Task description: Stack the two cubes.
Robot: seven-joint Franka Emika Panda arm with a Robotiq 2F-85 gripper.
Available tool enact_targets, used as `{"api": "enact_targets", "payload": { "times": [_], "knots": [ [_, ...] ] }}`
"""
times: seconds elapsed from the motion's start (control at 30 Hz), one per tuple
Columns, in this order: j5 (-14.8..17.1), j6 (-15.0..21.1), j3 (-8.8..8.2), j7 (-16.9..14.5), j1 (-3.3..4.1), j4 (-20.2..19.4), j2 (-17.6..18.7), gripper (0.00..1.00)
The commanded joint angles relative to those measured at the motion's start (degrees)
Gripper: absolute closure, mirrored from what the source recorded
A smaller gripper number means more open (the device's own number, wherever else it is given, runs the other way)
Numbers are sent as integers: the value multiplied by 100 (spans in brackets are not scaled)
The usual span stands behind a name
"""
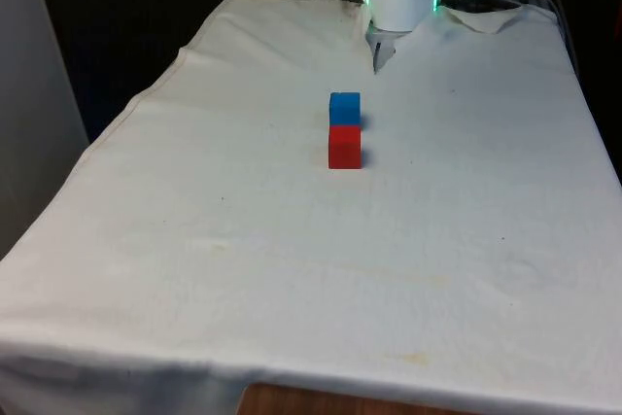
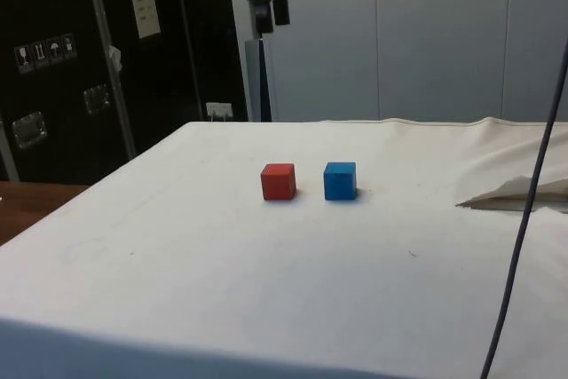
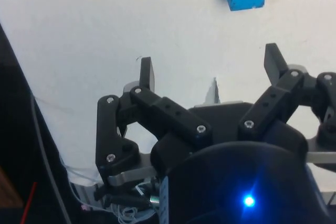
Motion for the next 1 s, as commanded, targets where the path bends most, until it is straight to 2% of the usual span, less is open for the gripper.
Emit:
{"api": "enact_targets", "payload": {
  "times": [0.0,0.1,0.17,0.2,0.4,0.43,0.47,0.73,0.77,0.97],
  "knots": [
    [-40,126,6,-11,0,-109,-52,0],
    [-40,327,6,-86,-11,-327,-86,0],
    [0,246,0,-92,-6,-275,-52,0],
    [-46,430,6,-120,-17,-435,-103,0],
    [-57,791,-6,-252,-46,-808,-160,0],
    [-6,682,-6,-252,-34,-716,-115,0],
    [-57,848,-6,-269,-52,-865,-172,0],
    [-69,1318,-23,-418,-103,-1341,-241,0],
    [-11,1215,-17,-424,-86,-1261,-195,0],
    [-69,1713,-69,-556,-143,-1679,-241,0]
  ]
}}
